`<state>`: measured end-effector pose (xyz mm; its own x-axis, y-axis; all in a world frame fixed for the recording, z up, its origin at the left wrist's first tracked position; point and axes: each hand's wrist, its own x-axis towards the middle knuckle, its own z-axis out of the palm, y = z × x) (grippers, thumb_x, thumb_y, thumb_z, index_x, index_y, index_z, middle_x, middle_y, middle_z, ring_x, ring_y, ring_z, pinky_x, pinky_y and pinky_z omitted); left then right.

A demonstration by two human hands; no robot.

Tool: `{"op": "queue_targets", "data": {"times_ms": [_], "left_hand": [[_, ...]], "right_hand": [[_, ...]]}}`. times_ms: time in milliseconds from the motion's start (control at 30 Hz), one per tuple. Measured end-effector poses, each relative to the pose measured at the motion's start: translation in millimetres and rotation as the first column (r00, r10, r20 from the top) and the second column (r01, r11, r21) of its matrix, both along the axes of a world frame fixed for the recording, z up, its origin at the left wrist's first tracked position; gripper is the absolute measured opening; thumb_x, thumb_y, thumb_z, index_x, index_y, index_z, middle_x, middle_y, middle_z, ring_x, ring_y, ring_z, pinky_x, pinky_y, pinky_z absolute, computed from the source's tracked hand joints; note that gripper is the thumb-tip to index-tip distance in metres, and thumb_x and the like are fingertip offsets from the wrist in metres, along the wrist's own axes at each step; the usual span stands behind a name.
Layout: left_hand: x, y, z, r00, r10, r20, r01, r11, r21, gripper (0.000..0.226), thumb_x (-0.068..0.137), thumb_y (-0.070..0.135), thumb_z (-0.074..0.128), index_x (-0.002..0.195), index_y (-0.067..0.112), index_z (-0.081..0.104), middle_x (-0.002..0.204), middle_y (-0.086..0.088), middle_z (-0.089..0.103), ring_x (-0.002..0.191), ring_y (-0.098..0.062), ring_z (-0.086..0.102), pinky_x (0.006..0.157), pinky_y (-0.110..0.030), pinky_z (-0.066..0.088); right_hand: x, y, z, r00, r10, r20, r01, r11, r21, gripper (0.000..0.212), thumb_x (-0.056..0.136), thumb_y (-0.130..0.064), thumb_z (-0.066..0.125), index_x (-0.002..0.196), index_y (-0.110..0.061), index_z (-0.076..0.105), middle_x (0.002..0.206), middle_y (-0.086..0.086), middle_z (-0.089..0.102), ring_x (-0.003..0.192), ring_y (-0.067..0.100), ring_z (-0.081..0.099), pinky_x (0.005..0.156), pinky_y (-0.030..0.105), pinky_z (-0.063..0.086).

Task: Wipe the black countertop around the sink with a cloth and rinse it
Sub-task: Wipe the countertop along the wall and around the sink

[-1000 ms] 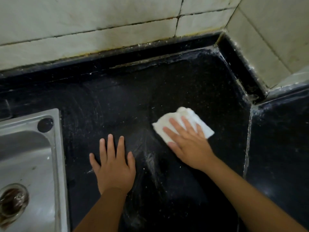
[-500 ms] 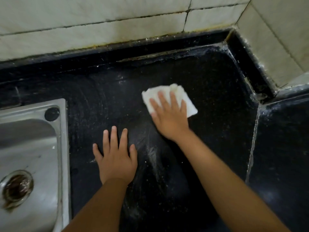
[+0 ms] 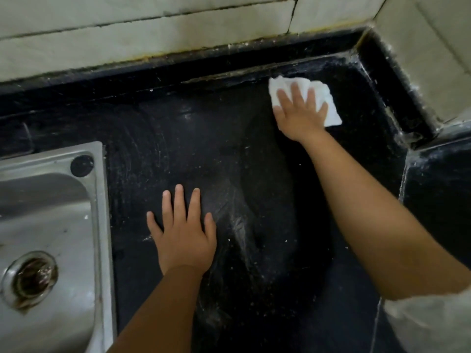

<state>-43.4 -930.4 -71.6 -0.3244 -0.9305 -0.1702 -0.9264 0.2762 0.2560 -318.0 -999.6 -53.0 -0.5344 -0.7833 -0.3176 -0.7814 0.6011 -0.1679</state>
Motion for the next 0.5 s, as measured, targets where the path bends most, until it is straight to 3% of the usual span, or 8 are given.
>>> {"op": "queue_targets", "data": {"times_ms": [133,300,400,433,500], "left_hand": [[-1.1,-0.3,-0.5,1.000,0.000,0.024,0.000,1.000,-0.003,0.077,0.076,0.052,-0.005,0.145,0.026,0.020,0.155,-0.002,0.010,0.143,-0.021,-0.001,0.111,-0.048,-0.008],[-2.3,0.3,5.3,0.997,0.004,0.077,-0.007,0.999,0.035,0.066,0.083,0.047,0.003,0.146,0.028,0.010,0.156,0.002,-0.001,0.142,-0.017,-0.010,0.112,-0.046,-0.009],[-2.5,0.2,7.3,0.995,0.002,0.101,-0.007,0.999,0.050,0.052,0.096,0.041,0.013,0.146,0.029,0.007,0.156,0.002,-0.004,0.142,-0.017,-0.012,0.112,-0.046,-0.009],[-2.7,0.1,7.2,0.995,0.003,0.103,-0.008,0.998,0.054,0.051,0.097,0.038,0.018,0.146,0.029,0.007,0.156,0.002,-0.005,0.142,-0.017,-0.012,0.112,-0.046,-0.009],[-2.9,0.2,8.1,0.995,0.005,0.096,-0.010,0.999,0.053,0.052,0.097,0.036,0.022,0.146,0.028,0.007,0.156,0.002,-0.004,0.142,-0.017,-0.012,0.112,-0.046,-0.009]], "right_hand": [[40.9,-24.6,-4.6,0.989,0.144,-0.019,-0.145,0.989,-0.028,0.050,0.100,-0.042,0.014,0.147,-0.034,0.002,0.156,-0.005,-0.012,0.142,0.029,-0.014,0.112,0.051,-0.006],[99.0,42.5,-5.5,0.931,0.365,0.025,-0.365,0.931,0.002,0.049,0.098,-0.045,0.013,0.146,-0.038,0.007,0.157,-0.006,-0.007,0.143,0.027,-0.012,0.112,0.051,-0.004],[126.9,124.1,-14.4,0.890,0.441,-0.115,-0.453,0.885,-0.113,0.053,0.094,-0.047,0.007,0.139,-0.035,0.034,0.150,0.001,0.032,0.139,0.033,0.022,0.107,0.054,0.021],[133.0,151.2,-18.4,0.889,0.438,-0.133,-0.455,0.878,-0.148,0.051,0.097,-0.045,0.007,0.135,-0.034,0.039,0.144,0.002,0.043,0.134,0.033,0.029,0.104,0.052,0.024],[144.3,202.0,-24.2,0.885,0.441,-0.149,-0.461,0.876,-0.144,0.049,0.098,-0.041,0.005,0.133,-0.033,0.037,0.143,-0.001,0.042,0.132,0.031,0.029,0.104,0.049,0.018]]}}
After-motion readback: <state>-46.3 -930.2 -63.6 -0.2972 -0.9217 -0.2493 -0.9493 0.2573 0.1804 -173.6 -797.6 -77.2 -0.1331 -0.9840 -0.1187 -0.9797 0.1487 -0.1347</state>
